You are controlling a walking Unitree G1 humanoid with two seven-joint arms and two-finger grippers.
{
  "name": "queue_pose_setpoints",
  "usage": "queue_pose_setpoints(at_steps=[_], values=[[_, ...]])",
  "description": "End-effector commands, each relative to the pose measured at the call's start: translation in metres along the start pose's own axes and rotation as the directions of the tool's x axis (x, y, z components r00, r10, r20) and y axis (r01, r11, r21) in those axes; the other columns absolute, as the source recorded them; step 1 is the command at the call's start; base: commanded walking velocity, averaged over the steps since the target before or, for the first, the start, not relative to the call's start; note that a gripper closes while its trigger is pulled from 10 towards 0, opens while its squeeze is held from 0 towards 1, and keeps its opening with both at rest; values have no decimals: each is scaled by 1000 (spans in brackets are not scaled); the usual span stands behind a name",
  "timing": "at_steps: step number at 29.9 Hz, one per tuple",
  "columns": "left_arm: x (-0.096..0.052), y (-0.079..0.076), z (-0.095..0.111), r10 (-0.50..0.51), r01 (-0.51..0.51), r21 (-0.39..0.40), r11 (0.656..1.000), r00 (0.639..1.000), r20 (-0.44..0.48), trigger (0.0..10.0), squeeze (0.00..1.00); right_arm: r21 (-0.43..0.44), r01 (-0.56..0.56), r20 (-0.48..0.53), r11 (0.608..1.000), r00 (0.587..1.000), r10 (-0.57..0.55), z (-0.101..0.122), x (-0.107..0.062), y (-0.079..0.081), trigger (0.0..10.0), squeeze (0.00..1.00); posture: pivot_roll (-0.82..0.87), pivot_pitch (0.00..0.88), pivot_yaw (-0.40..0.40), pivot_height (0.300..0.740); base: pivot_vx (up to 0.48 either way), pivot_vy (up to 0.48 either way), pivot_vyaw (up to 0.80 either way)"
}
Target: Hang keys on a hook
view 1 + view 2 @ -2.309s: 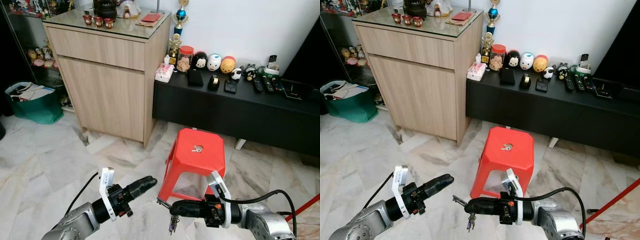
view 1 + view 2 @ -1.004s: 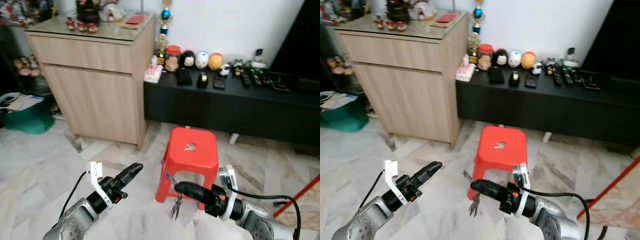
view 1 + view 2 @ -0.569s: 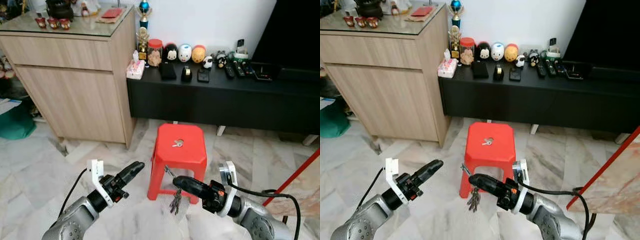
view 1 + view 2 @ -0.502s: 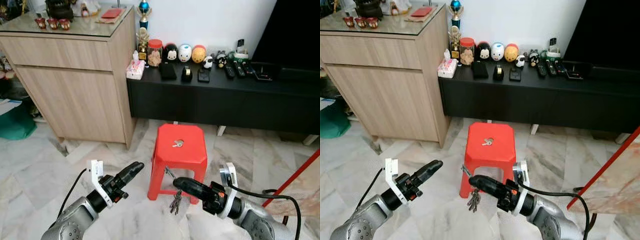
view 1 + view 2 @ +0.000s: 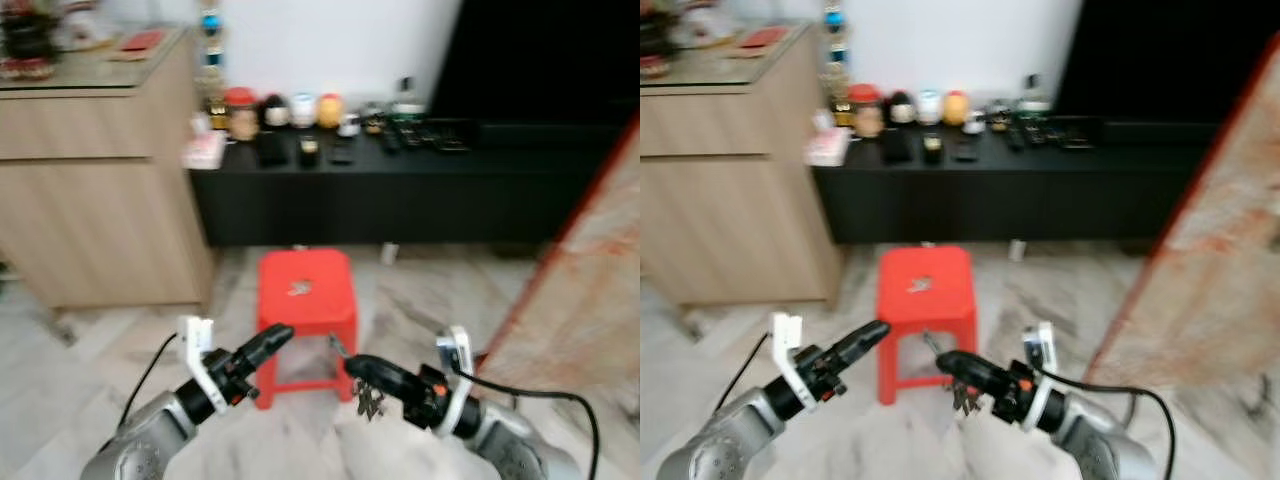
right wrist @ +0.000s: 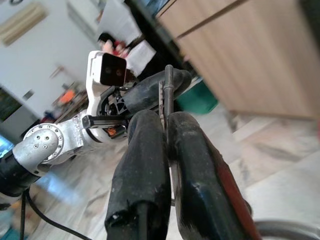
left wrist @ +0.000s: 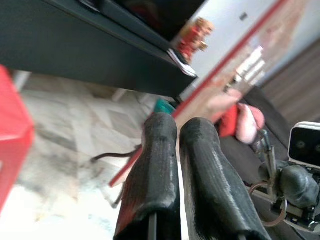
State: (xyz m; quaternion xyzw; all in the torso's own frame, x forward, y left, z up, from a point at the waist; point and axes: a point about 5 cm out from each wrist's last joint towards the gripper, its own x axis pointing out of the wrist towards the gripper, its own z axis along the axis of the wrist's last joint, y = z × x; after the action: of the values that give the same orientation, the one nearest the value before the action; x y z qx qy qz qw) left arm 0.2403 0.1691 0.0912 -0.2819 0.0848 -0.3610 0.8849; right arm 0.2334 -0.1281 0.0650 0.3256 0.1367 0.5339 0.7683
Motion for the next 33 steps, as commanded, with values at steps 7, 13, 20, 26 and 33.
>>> queue_pose_setpoints(at_steps=[7,13,20,26,33], values=[[3,-5,0,-29,29,-12,1000,1000,-6,10000,0,-15,47,53,999,998,-46,9,-2,-1,10000,0,42,0,-28,740,0,0,-623],[4,-6,0,-35,35,-18,999,999,-7,10000,0,-16,58,54,998,997,-57,7,-3,0,10000,0,40,0,-26,740,0,0,-622],[5,-8,1,-45,45,-18,999,999,3,10000,0,-15,79,65,997,995,-78,9,-4,-1,10000,0,40,0,-27,740,0,0,-624],[7,-8,2,-44,44,-21,999,999,4,10000,0,-20,80,64,997,995,-78,9,-3,0,10000,0,41,0,-29,740,0,-154,-621],[7,-9,2,-55,55,-26,998,998,4,10000,0,-25,87,69,996,994,-85,11,-2,-1,10000,0,42,0,-26,740,0,0,-624]])
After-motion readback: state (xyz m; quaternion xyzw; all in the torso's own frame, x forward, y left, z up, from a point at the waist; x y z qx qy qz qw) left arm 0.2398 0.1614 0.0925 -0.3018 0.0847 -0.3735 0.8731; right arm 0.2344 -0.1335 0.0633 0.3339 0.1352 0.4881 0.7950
